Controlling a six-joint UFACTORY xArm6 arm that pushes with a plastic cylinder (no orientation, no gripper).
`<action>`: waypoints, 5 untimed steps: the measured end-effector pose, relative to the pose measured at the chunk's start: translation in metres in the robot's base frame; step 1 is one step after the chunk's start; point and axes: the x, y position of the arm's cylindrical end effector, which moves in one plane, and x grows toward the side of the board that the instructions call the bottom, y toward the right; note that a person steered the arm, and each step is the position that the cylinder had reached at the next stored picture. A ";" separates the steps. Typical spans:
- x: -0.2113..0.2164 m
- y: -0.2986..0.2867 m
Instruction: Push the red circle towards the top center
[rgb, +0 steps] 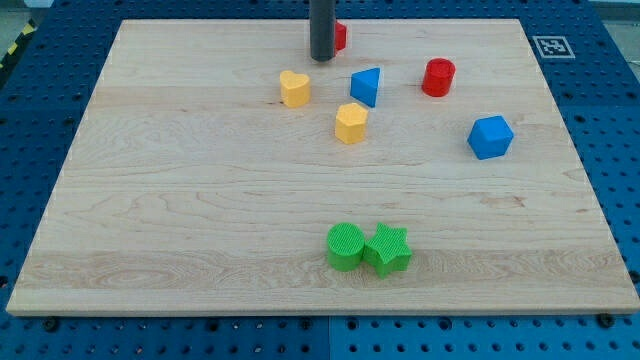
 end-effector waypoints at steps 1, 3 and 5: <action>0.022 0.028; 0.007 0.068; 0.006 0.084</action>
